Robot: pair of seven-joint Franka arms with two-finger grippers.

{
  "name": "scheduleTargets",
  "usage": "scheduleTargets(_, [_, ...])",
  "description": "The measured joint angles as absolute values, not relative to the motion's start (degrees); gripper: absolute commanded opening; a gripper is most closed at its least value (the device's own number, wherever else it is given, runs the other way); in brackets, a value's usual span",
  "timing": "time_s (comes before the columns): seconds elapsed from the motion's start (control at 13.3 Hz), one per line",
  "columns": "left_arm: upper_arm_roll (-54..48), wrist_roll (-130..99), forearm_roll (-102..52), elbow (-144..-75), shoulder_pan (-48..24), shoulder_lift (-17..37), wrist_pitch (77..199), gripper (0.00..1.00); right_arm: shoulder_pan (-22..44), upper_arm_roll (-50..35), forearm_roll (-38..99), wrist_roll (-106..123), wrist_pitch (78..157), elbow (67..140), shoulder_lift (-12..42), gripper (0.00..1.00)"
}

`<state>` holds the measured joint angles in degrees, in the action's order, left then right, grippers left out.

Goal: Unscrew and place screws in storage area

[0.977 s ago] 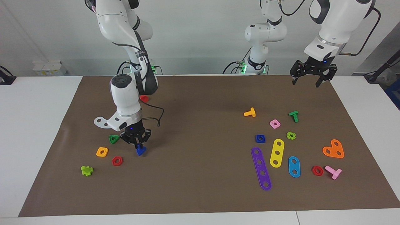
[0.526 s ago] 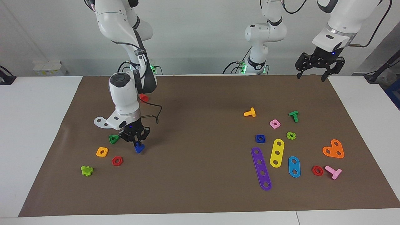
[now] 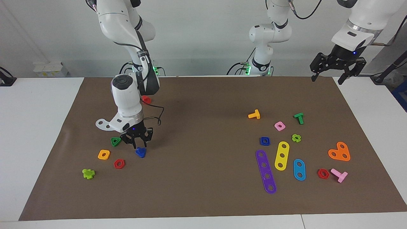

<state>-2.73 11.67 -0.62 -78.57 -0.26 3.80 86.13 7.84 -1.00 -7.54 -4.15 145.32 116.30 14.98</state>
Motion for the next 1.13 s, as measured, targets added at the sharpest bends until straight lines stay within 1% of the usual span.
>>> scheduleTargets(0.15, [-2.9,11.7,-0.6,-78.4,-0.3,4.8,86.0,1.00,7.8,-1.0,-7.5,-4.1,144.6,116.2,12.9,1.00])
scheduleTargets(0.23, [-2.9,11.7,-0.6,-78.7,-0.3,5.0,85.7,1.00,7.8,-1.0,-7.5,-4.1,142.8,116.0,11.4,1.00])
scheduleTargets(0.53, [-2.8,11.7,-0.6,-82.4,-0.3,3.6,85.3,1.00,7.6,-0.8,-7.5,-4.1,129.3,113.7,3.0,1.00])
scheduleTargets(0.75, [-2.7,11.7,-0.6,-83.1,-0.3,2.9,85.4,1.00,6.7,-0.4,-6.7,-4.1,120.3,111.5,-2.1,1.00])
scheduleTargets(0.9, [-2.7,11.7,-0.6,-83.2,-0.3,2.9,85.5,1.00,5.1,-0.3,-5.0,-4.1,115.1,107.9,-3.2,1.00])
scheduleTargets(1.13, [-2.7,11.7,-0.6,-83.3,-0.3,2.8,85.4,1.00,3.5,-0.2,-3.9,-4.1,106.9,100.9,-3.1,1.00])
